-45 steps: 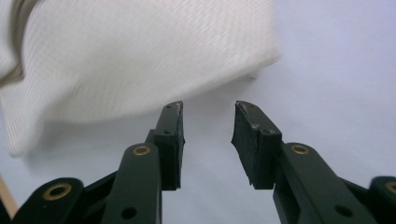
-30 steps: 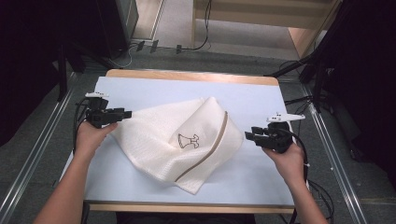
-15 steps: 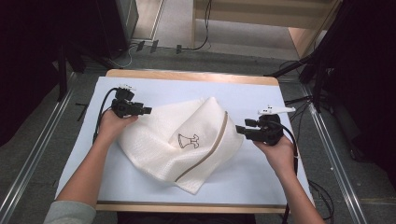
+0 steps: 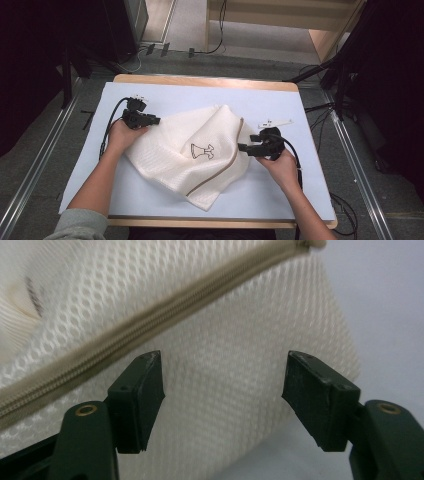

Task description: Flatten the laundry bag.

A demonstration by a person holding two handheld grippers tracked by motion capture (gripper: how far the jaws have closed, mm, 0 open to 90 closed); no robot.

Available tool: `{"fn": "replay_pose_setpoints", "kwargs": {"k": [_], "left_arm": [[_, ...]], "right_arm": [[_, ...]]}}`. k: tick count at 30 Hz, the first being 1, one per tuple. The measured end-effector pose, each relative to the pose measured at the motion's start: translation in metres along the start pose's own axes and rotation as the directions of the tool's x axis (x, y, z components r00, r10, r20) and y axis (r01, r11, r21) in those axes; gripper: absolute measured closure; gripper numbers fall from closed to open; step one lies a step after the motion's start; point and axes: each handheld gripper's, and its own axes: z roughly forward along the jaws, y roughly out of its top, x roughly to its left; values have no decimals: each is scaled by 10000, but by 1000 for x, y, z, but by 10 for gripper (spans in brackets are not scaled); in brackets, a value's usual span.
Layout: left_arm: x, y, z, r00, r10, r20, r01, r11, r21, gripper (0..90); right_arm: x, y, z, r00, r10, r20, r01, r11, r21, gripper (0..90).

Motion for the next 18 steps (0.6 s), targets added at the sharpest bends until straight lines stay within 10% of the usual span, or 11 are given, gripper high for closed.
{"fn": "replay_pose_setpoints", "kwargs": {"k": [5,9,18], "left_arm": [[1,-1,-1,9998,-106,161,104,9999,120,860],[0,0,-1,9997,-158,198,154,9997,208,886],[1,-1,-1,9985,-412,356,403,9988,268,898]], "right_arm": [[-7,-12,30,9997,-36,257,13,9959,903,418],[-1,-12,33,9922,-813,949,737,9940,809,523],[7,-15,36,9894,-1179,852,1130,9917,611,857]]}}
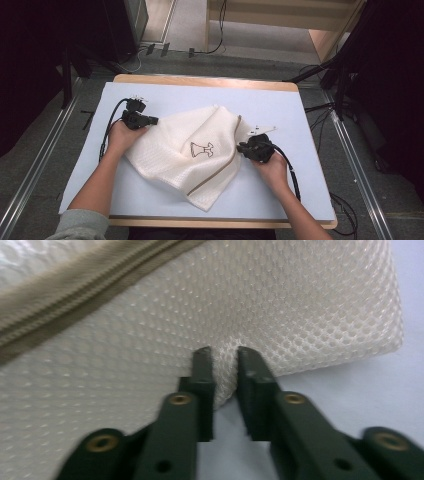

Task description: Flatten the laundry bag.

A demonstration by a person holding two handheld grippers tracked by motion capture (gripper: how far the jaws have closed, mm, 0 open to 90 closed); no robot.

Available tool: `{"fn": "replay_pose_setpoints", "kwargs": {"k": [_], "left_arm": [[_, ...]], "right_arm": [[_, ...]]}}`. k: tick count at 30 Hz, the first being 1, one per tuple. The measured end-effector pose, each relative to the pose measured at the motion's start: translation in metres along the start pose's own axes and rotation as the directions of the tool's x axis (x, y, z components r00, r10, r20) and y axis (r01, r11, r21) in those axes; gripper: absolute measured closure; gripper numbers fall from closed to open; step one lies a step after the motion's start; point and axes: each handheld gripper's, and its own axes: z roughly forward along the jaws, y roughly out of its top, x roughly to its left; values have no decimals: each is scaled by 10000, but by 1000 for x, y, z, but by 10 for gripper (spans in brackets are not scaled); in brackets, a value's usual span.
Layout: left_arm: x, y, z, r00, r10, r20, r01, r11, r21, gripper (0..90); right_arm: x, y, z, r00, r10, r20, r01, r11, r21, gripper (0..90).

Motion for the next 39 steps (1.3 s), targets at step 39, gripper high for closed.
{"fn": "replay_pose_setpoints", "kwargs": {"k": [39], "left_arm": [[42,-7,-67,9825,-1847,-250,1773,9673,-1814,699]], "right_arm": [[20,-30,-114,9946,460,-928,-506,9976,-470,632]]}}
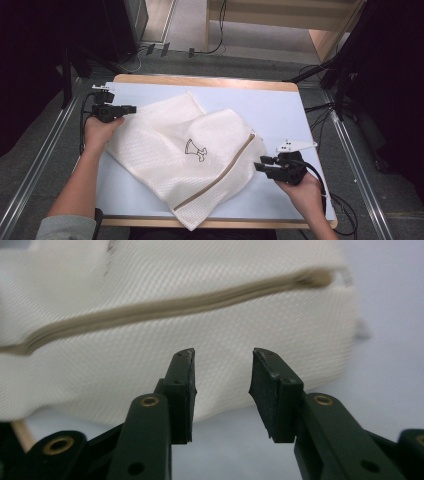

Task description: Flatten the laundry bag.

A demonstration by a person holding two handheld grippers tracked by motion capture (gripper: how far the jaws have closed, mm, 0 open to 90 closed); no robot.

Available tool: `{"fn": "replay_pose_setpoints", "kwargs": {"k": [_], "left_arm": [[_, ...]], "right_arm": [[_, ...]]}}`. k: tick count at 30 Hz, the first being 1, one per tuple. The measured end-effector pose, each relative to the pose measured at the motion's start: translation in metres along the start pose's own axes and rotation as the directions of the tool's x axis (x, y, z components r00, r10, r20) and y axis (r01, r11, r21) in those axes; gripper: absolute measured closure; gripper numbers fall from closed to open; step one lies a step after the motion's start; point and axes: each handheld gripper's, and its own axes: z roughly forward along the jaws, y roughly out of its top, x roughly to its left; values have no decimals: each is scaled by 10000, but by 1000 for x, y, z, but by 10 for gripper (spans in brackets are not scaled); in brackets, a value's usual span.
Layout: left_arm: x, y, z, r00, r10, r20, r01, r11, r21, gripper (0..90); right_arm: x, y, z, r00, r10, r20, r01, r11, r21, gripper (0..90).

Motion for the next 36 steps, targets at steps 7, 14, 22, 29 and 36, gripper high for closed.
{"fn": "replay_pose_setpoints", "kwargs": {"k": [7,14,22,29,36], "left_arm": [[-22,2,-7,9981,473,396,-474,9989,17,611],[-25,0,-20,9961,707,528,-705,9975,-65,452],[-11,-9,-33,9979,224,614,-212,9996,-203,365],[-12,-16,-42,9986,296,441,-295,9996,-14,370],[-22,-36,-57,9983,474,354,-479,9988,136,384]], "right_arm": [[-39,26,21,9966,350,743,-314,9983,-501,584],[-66,68,64,9928,473,1098,-377,9955,-875,557],[-79,82,102,9902,269,1368,-254,9996,-124,761],[-82,67,129,9949,188,993,-303,9929,1149,779],[-84,75,111,9975,408,581,-420,9990,181,719]]}}
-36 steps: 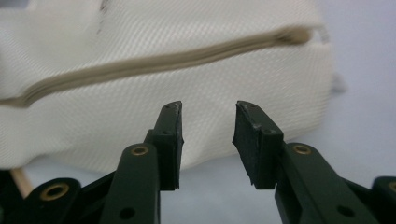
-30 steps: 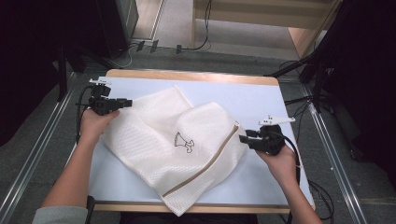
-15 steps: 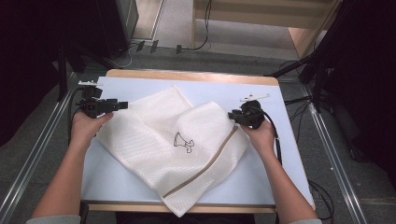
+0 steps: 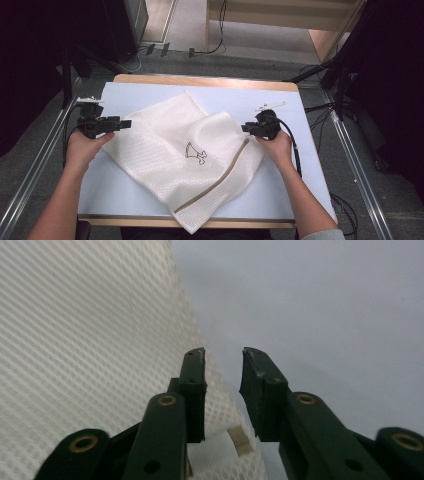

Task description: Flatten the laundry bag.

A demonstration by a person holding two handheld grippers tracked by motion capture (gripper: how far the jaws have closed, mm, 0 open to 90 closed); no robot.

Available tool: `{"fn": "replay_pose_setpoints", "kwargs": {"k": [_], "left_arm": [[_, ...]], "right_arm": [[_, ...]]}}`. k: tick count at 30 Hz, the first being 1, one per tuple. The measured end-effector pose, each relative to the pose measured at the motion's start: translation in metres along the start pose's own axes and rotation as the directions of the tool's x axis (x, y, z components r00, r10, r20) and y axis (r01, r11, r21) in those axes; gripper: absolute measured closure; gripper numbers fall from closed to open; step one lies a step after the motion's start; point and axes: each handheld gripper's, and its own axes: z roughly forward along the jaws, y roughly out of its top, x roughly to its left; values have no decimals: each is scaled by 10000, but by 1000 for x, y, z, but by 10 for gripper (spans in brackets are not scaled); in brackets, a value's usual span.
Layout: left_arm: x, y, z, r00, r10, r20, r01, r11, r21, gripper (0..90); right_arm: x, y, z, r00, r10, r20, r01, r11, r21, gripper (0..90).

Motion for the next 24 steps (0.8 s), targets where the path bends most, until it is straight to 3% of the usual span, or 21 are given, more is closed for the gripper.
{"fn": "replay_pose_setpoints", "kwargs": {"k": [1,2,3,4,7,9,11,13,14,15,16,21,24], "left_arm": [[0,0,0,10000,0,0,0,10000,0,384],[-1,-3,-2,10000,-34,-31,34,10000,4,385],[-2,-5,-3,10000,-21,-48,21,10000,25,385],[-3,-9,-6,10000,-16,-49,16,10000,21,387],[-5,-13,-9,10000,-25,-86,25,10000,13,388],[-5,-17,-11,9999,-76,-105,77,10000,21,388],[-5,-20,-13,9999,-96,-118,96,10000,-10,388],[-4,-22,-15,9996,-144,-224,144,9999,6,389],[-2,-25,-16,9994,-231,-240,232,9997,42,391],[-2,-25,-16,9994,-231,-240,232,9997,42,391],[0,-28,-17,9992,-286,-291,288,9996,66,393],[2,-34,-19,9985,-279,-468,291,9993,250,395],[4,-39,-20,9983,-336,-486,352,9989,319,397]], "right_arm": [[0,0,0,10000,0,0,0,10000,0,719],[2,4,-1,9995,-90,-297,79,9993,-364,631],[2,4,-1,9995,-90,-297,79,9993,-364,631],[5,5,5,9991,-237,-361,224,9991,-352,560],[7,4,14,9984,-331,-455,325,9994,-149,534],[8,3,22,9977,-333,-587,338,9994,82,567],[11,1,28,9961,-466,-750,501,9977,446,661],[13,-1,31,9954,-687,-660,734,9948,710,705],[17,-1,32,9946,-939,-432,973,9916,852,803],[17,-1,32,9946,-939,-432,973,9916,852,803],[18,0,30,9942,-971,-459,1013,9897,1010,863],[20,-3,17,9947,-875,-541,944,9854,1415,885],[22,-20,-3,9962,-740,-465,798,9872,1383,886]]}}
